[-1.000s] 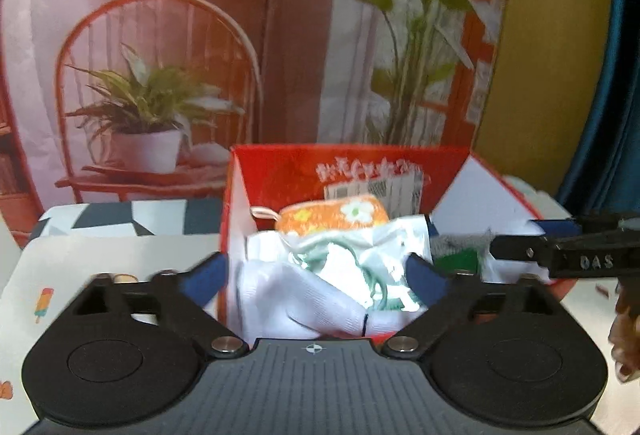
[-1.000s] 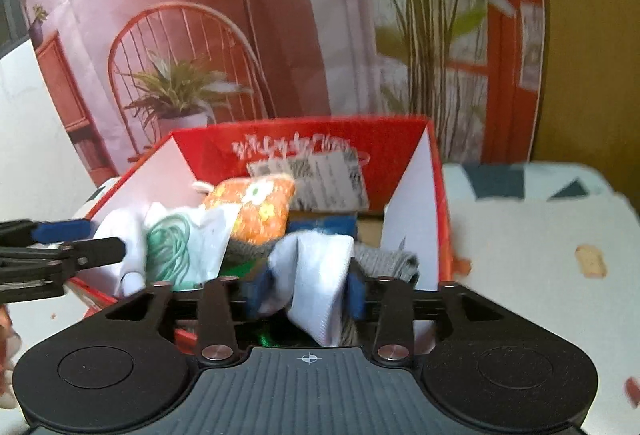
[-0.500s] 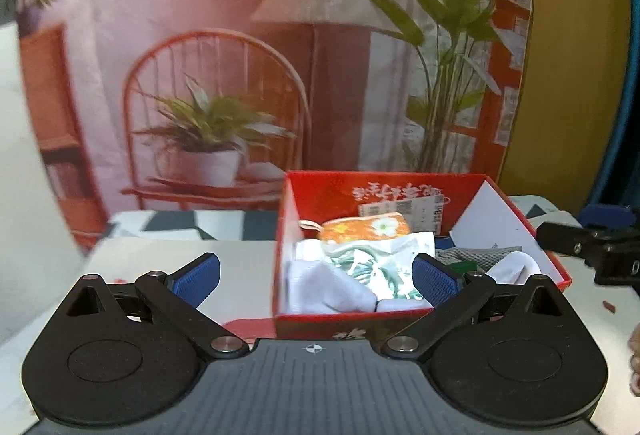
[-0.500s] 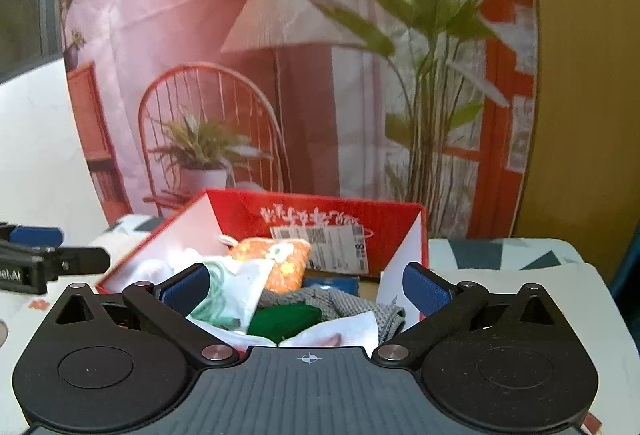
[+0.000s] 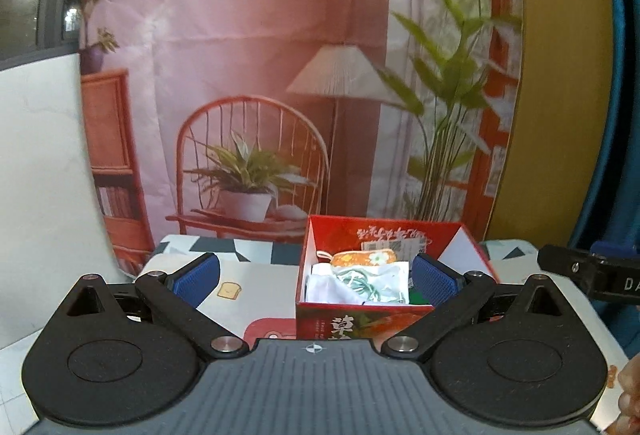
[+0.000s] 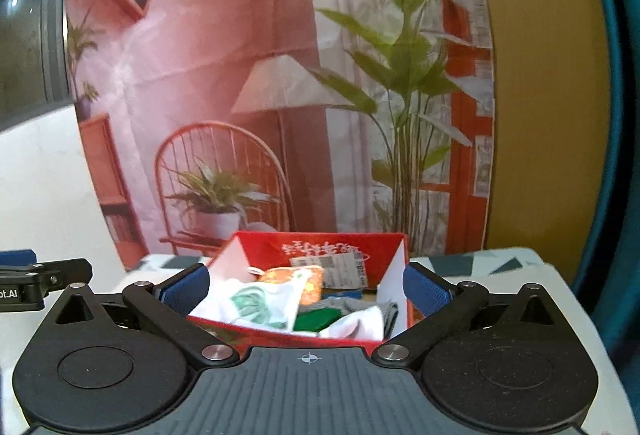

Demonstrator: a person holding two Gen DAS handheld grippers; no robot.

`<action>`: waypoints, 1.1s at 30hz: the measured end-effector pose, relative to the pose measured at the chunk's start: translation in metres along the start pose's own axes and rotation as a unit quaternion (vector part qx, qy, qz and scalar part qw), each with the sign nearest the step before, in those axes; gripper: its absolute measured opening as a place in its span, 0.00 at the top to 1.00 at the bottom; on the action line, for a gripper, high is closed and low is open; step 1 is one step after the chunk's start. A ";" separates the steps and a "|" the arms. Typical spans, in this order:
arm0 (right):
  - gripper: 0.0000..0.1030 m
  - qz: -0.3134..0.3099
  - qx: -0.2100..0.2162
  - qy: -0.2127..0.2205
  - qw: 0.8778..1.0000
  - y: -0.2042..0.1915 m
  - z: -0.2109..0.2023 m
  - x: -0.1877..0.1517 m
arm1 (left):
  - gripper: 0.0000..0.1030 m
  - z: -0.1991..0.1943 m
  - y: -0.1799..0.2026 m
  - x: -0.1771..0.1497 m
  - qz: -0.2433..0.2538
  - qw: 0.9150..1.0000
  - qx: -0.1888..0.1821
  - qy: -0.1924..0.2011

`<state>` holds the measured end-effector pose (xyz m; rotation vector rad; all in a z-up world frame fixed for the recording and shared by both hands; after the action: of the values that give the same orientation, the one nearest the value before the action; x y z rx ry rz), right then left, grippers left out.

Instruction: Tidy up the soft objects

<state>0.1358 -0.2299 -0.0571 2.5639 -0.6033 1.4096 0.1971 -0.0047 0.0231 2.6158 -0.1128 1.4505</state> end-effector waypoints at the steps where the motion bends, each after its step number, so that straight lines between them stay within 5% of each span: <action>1: 0.00 0.003 0.001 -0.003 1.000 -0.001 -0.008 0.000 | 0.00 -0.008 0.000 0.001 0.002 1.000 0.005 0.003; 5: 0.00 0.008 0.003 0.002 1.000 -0.006 -0.040 0.001 | 0.00 -0.040 -0.001 0.004 0.006 0.999 0.029 0.015; 14: 0.00 -0.029 -0.025 0.032 0.999 -0.014 -0.091 0.007 | 0.00 -0.070 0.009 0.010 0.012 0.999 0.021 0.038; 33: 0.00 -0.023 -0.025 0.020 0.999 -0.012 -0.089 0.005 | 0.00 -0.066 0.005 0.004 0.014 0.999 0.019 0.031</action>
<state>0.0745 -0.1917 -0.0037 2.4878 -0.5638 1.4104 0.1439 0.0009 0.0615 2.6052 -0.1158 1.5552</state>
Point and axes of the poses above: each gripper's, at about its wrist camera, not at the fingertips, and z roughly the way its jaws point, y to its right, x to its top, the point moved 9 cm from there along z, roughly the way its jaws point, and after that the axes turned 6 degrees about -z, right-handed, at the moved point
